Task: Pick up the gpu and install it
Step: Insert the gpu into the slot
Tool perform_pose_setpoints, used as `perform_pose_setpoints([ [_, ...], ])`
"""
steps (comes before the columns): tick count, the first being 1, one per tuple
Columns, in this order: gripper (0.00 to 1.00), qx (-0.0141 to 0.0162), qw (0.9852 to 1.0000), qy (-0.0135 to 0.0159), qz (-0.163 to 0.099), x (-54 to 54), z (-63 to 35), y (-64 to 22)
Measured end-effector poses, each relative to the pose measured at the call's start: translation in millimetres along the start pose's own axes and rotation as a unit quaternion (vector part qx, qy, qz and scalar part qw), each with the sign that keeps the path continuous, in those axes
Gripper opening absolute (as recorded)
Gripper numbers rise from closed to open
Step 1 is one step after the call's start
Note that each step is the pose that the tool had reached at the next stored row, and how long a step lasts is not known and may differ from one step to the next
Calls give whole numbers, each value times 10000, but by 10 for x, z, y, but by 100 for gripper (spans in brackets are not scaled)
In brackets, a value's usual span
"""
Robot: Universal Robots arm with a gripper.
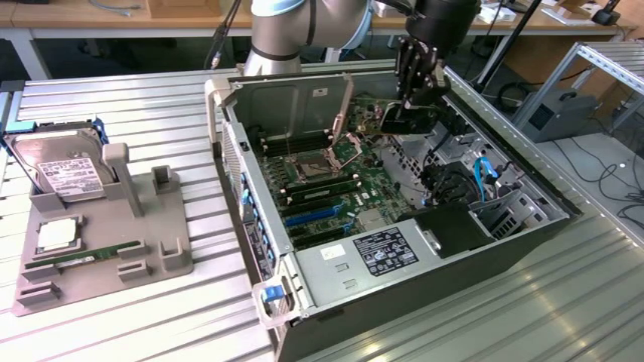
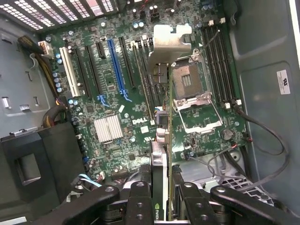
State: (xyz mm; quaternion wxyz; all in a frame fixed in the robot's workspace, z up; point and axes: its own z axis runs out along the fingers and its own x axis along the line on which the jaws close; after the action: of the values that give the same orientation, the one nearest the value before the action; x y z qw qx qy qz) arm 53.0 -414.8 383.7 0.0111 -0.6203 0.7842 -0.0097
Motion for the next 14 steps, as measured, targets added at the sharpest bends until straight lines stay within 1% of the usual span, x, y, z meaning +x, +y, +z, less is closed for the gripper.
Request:
perform_pose_setpoints([
  [5,27,-1,9999,-5,-165,0,0,0],
  [9,27,-2,9993,-11,-362,0,1,0],
  [14,27,-3,9986,-16,-534,0,1,0],
])
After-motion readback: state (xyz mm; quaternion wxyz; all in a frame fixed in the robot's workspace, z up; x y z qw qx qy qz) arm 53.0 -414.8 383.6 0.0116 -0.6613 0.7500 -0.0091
